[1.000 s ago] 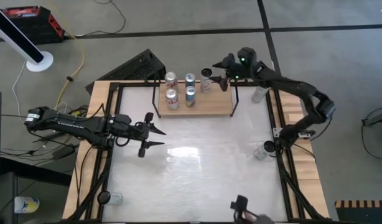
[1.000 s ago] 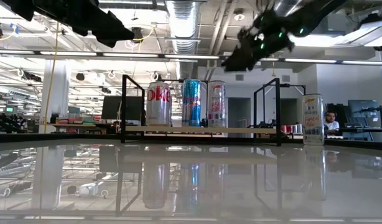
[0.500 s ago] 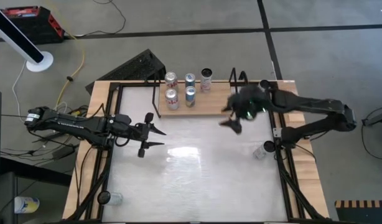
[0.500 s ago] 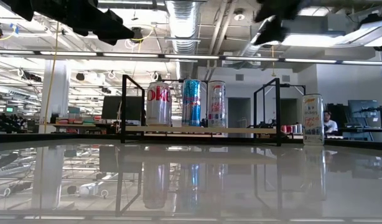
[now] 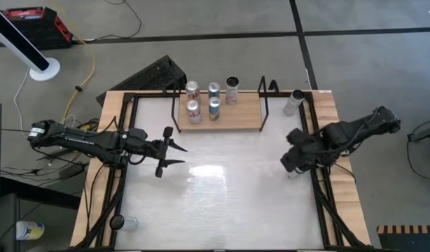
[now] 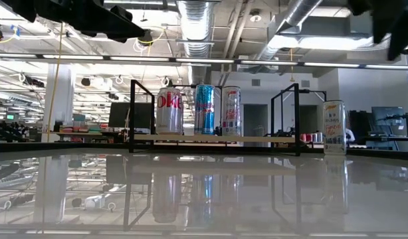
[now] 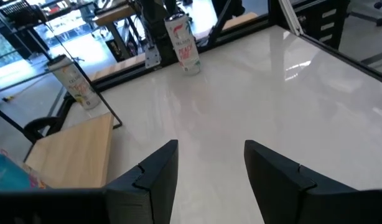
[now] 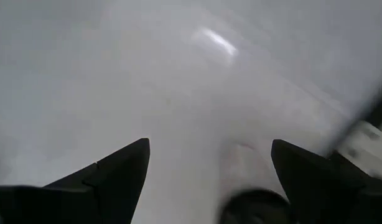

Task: Place canned beverage on shelf
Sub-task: Put the white pink soda can on the shelf aligned with the other white pink soda can

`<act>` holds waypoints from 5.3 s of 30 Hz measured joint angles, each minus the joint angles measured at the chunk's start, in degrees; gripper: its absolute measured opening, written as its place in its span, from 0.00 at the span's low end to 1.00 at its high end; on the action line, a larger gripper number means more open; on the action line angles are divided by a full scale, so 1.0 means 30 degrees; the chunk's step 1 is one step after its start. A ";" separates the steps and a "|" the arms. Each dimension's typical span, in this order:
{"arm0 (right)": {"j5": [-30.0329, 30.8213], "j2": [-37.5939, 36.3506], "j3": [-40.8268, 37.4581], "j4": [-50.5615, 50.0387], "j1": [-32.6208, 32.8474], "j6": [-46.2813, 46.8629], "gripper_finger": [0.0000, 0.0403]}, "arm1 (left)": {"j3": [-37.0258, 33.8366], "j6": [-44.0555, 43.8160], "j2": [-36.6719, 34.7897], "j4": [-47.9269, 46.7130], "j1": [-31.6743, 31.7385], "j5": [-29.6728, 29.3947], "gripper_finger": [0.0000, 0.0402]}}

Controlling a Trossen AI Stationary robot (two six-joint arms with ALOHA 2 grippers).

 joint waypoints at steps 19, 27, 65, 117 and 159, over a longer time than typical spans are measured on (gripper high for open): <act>-0.0542 0.0057 -0.0004 -0.3243 0.3315 0.5189 0.89 | 0.0000 -0.0210 0.0007 0.0384 0.0000 0.0000 0.42; 0.0150 0.0071 -0.1469 -0.2975 0.5238 0.7230 0.89 | 0.0000 -0.0845 0.0007 0.0384 0.0000 -0.0001 0.42; 0.2289 0.1565 0.0449 -0.1409 0.4321 0.3045 0.67 | 0.0007 -0.0679 0.0007 0.0402 0.0801 -0.0004 0.42; -0.5187 1.7251 1.7097 0.2445 -1.6406 -4.0014 0.67 | 0.0022 0.1174 -0.1098 -0.0121 0.3366 0.2514 0.42; -0.7042 1.7324 1.6412 0.3084 -1.7254 -3.9622 0.84 | 0.0022 0.1086 -0.1093 -0.0292 0.3767 0.2504 0.42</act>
